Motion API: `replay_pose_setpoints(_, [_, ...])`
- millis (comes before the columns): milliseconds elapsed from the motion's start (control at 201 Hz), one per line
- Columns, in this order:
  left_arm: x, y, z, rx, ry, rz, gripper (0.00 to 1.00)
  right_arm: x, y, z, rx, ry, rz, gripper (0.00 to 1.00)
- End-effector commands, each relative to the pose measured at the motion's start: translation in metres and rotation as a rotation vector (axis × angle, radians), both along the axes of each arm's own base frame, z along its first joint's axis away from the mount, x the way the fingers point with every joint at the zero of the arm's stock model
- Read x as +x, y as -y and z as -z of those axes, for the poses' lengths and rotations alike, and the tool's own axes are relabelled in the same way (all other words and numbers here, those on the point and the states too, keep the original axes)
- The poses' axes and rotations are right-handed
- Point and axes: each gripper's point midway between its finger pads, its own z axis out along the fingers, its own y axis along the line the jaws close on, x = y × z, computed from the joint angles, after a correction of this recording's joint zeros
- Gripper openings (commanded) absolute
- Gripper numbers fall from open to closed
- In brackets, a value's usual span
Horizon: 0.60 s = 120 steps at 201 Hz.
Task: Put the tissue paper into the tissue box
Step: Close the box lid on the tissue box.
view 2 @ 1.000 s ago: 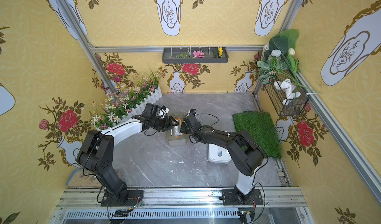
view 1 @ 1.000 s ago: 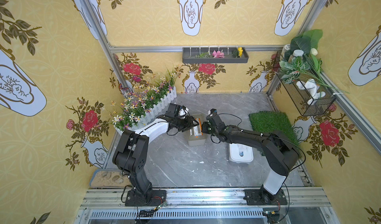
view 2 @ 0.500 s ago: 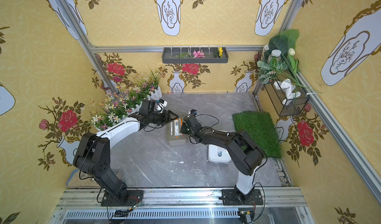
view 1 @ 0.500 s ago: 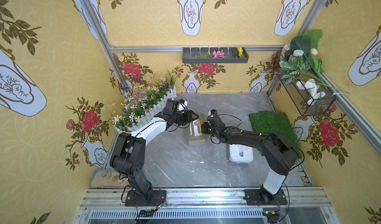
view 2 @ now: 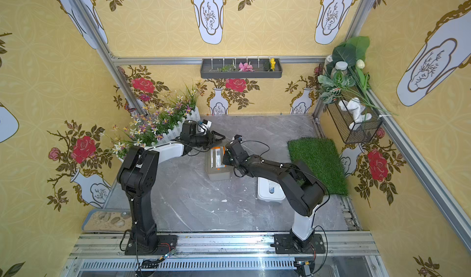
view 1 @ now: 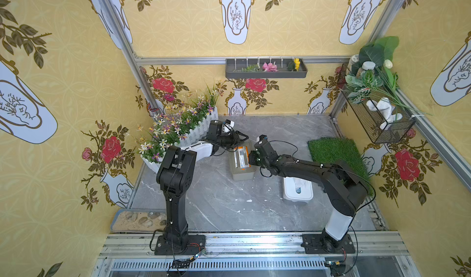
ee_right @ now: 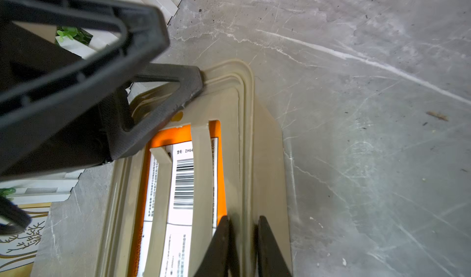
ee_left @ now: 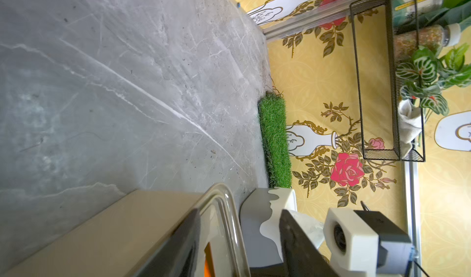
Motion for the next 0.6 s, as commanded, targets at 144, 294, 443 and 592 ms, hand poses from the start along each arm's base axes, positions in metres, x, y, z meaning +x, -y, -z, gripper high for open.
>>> replay_pose_setpoints(144, [-0.014, -0.016, 0.064, 0.067, -0.125, -0.053, 0.50, -0.075, 0.045, 0.069, -0.231, -0.357, -0.047, 0.19])
replay_pose_setpoints(294, [0.002, -0.012, 0.001, 0.037, 0.017, -0.056, 0.50, -0.073, 0.043, 0.065, -0.224, -0.347, -0.050, 0.19])
replay_pose_setpoints(443, [0.014, -0.011, -0.074, 0.009, 0.168, -0.066, 0.50, -0.071, 0.041, 0.062, -0.221, -0.340, -0.054, 0.19])
replay_pose_setpoints(592, [0.012, -0.017, -0.080, 0.023, 0.157, -0.106, 0.50, -0.071, 0.038, 0.063, -0.217, -0.344, -0.056, 0.19])
